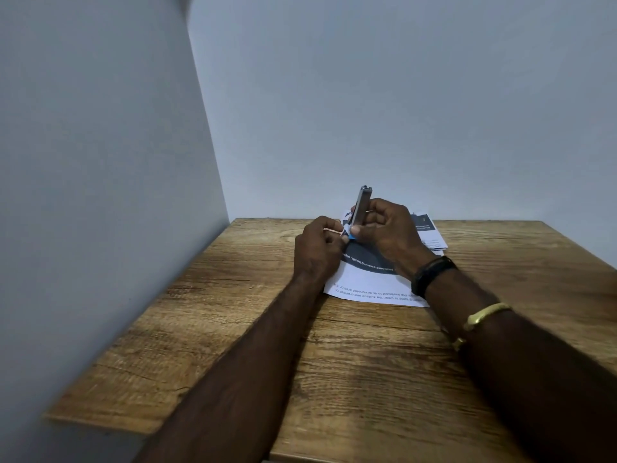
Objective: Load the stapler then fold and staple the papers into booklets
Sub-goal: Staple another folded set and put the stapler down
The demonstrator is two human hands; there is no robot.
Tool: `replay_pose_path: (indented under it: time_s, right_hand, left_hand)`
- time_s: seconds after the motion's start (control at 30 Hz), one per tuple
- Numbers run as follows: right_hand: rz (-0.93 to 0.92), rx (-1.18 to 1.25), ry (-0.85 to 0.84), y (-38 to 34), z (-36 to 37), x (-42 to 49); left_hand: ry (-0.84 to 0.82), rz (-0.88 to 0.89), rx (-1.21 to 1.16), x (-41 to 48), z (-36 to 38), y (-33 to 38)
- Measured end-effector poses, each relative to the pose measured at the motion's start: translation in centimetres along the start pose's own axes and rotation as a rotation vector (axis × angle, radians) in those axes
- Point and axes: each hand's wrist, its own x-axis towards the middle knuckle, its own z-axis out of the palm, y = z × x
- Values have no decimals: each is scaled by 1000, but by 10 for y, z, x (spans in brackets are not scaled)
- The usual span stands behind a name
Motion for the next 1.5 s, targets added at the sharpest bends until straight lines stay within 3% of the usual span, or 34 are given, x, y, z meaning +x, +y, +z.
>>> replay_pose_path:
  time_s: [0.53, 0.67, 0.83, 1.13, 1.27, 1.5]
  right_hand:
    - [96, -16, 46, -4, 2, -4]
    - [123, 19, 154, -7, 3, -6]
    - [163, -248, 292, -27, -7, -8]
    - [440, -866, -305, -60, -2, -49]
    - [487, -1025, -390, -67, 4, -60]
    - [465, -1114, -372, -69, 7, -65]
  left_hand:
    - [-60, -17, -4, -5, 0, 1]
    - [-54, -54, -7, -4, 1, 1]
    - [-4, -99, 22, 0, -2, -2]
    - [63, -129, 2, 3, -4, -6]
    - [67, -102, 3, 0, -5, -5]
    - [25, -96, -28, 1, -2, -6]
